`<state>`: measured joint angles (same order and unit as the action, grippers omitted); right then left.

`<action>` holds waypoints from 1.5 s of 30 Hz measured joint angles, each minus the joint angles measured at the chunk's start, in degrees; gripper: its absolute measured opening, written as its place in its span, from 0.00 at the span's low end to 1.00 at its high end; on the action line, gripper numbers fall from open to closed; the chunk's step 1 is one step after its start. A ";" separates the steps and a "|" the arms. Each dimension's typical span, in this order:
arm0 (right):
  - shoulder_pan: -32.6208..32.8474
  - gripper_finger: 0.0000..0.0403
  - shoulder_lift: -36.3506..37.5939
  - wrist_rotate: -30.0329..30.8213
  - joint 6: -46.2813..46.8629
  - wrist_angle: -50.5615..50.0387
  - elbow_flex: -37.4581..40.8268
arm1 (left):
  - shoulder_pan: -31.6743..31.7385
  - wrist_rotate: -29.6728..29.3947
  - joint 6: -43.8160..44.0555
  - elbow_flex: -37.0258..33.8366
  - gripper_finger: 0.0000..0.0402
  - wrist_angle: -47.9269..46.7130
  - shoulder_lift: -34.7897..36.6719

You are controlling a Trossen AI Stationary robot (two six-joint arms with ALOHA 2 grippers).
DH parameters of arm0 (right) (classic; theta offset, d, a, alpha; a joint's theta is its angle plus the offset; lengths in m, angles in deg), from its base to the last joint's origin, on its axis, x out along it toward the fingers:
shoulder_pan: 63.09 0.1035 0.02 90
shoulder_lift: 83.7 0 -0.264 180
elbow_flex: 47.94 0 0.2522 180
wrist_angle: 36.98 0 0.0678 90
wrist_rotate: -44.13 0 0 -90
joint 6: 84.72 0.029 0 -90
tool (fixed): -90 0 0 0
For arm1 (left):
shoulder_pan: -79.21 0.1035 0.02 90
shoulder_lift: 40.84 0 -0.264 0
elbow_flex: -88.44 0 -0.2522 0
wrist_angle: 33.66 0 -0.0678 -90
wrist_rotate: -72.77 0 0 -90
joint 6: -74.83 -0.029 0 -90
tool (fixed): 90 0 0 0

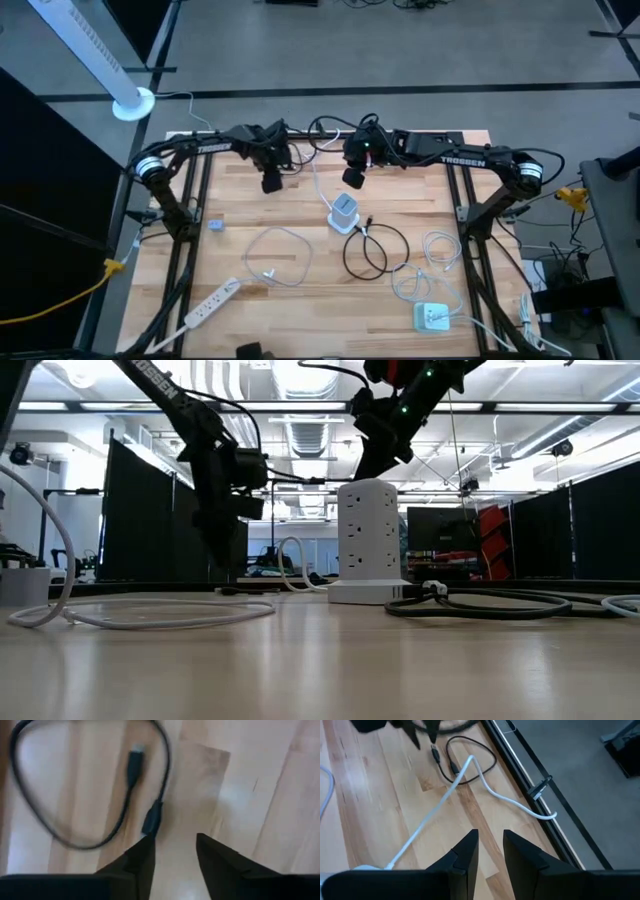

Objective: Plug in charger cables
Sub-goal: Insert the top black charger cable into the purple charger adapter

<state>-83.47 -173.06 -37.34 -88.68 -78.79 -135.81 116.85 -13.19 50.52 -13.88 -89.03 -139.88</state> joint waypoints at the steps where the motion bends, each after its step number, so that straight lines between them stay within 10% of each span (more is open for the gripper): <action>1: 0.00 0.20 0.00 0.00 0.68 -0.08 0.00 | 0.01 -0.11 -0.49 0.00 0.38 0.90 -0.15; 21: 0.00 0.26 0.00 0.00 1.49 -0.16 0.00 | -0.21 -1.40 -5.15 -1.11 0.24 7.34 -3.90; 36: -0.02 0.23 0.00 0.02 1.25 0.07 0.00 | -0.14 -3.77 -2.10 -5.98 0.32 11.78 -3.67; 45: -0.01 0.26 0.06 0.03 -2.07 -0.57 -0.82 | -0.21 -2.33 7.40 -6.43 0.05 11.50 -2.85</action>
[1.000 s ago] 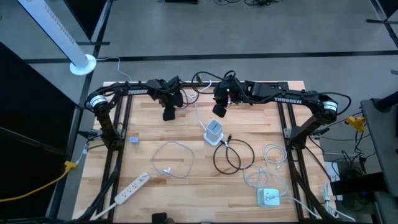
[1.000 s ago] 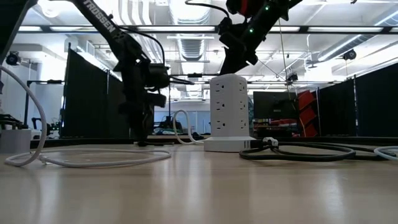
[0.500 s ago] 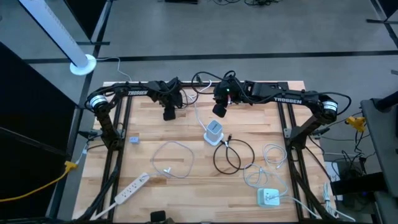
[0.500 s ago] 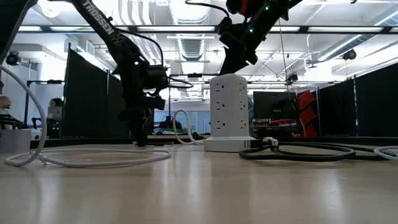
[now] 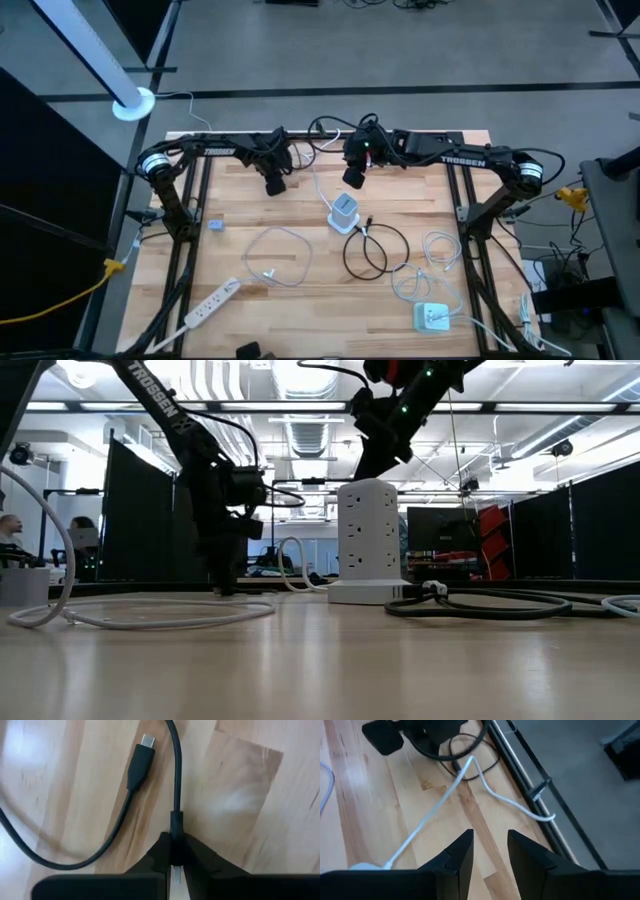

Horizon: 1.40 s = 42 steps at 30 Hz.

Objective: Plug in charger cables
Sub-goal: Insert the top black charger cable into the purple charger adapter

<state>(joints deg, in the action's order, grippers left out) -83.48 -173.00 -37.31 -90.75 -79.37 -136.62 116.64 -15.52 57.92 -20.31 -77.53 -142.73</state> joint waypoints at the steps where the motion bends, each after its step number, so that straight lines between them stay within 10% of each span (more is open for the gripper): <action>1: 0.02 0.27 0.25 0.00 -1.09 0.12 -0.42 | 0.00 1.63 0.73 0.23 0.05 -0.54 0.50; 7: 0.14 0.29 2.85 -1.52 -7.22 0.18 -4.39 | -0.63 24.31 9.57 3.67 0.05 0.29 6.81; 11: -0.28 0.31 3.98 -10.76 -6.89 -0.78 -6.97 | -3.19 29.32 15.69 4.92 0.05 7.36 12.25; 26: 0.07 0.38 3.69 -31.96 1.23 -6.34 -11.92 | -14.89 25.96 29.04 5.51 0.05 23.67 19.18; 42: 1.76 0.36 1.20 -31.30 -3.32 -8.33 -12.80 | -21.08 16.34 33.75 5.51 0.05 28.79 18.56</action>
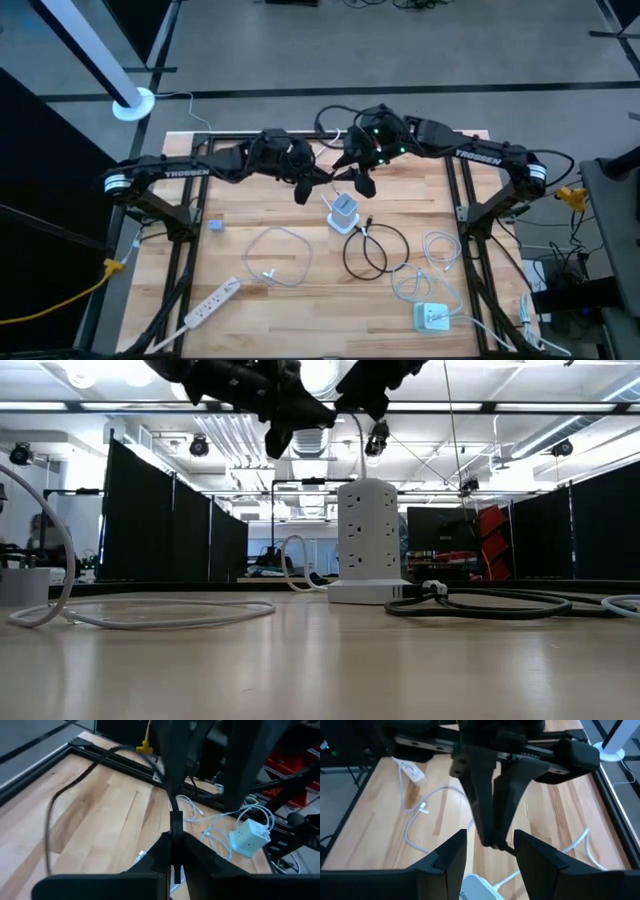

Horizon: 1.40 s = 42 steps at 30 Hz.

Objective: Plug in charger cables
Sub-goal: Insert the top black charger cable into the purple charger adapter

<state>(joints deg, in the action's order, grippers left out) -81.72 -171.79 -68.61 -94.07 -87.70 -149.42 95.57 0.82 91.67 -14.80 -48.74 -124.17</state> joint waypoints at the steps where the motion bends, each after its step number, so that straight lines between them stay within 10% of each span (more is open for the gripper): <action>1: -0.01 0.36 -0.28 0.04 -0.33 -0.05 0.00 | -0.20 -0.09 0.31 -0.02 0.05 0.00 0.00; 27: 0.03 0.03 -2.60 0.21 -1.88 -1.54 0.17 | -1.31 -2.09 -0.58 -0.13 0.05 -1.93 0.00; 42: 0.01 0.05 -2.62 0.32 -0.78 -0.66 0.20 | -1.25 -2.59 -2.09 -0.13 0.05 -2.26 0.02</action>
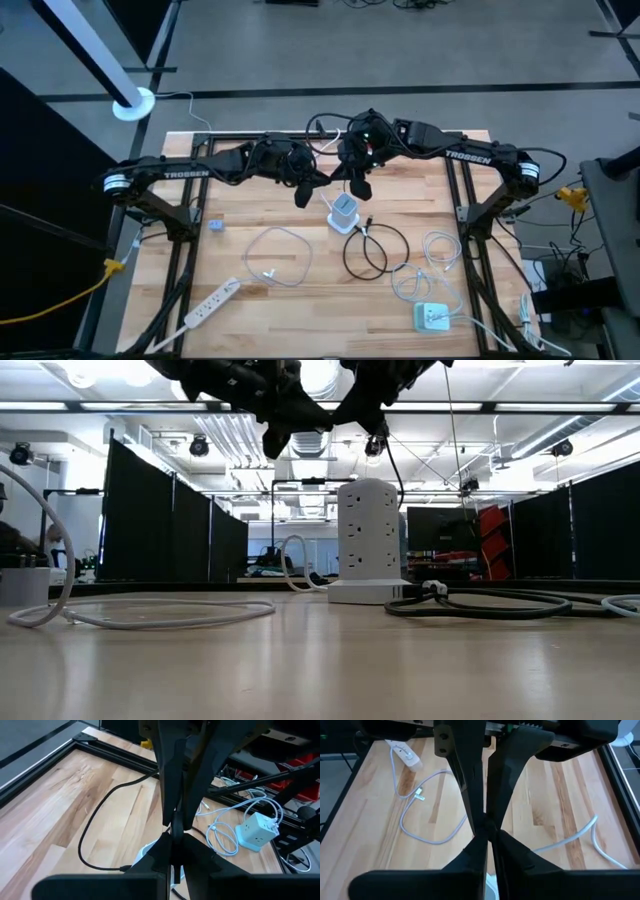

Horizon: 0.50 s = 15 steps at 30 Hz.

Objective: Plug in charger cables
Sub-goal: Insert the top black charger cable into the purple charger adapter

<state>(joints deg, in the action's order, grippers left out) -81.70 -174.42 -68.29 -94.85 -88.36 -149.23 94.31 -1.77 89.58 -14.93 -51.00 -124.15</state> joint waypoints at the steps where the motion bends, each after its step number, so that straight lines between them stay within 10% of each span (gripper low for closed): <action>1: 0.00 0.07 0.00 0.01 0.22 0.15 0.00 | 0.01 -0.01 -0.13 0.00 0.05 0.04 0.00; 15: -0.04 0.18 -1.86 -1.18 2.75 0.78 -0.07 | -0.03 -0.07 -1.19 -0.04 0.05 -0.41 -0.02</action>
<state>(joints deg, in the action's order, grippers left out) -81.75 -176.27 -69.47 -92.10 -87.58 -149.29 94.29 -1.84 88.39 -14.97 -51.41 -124.17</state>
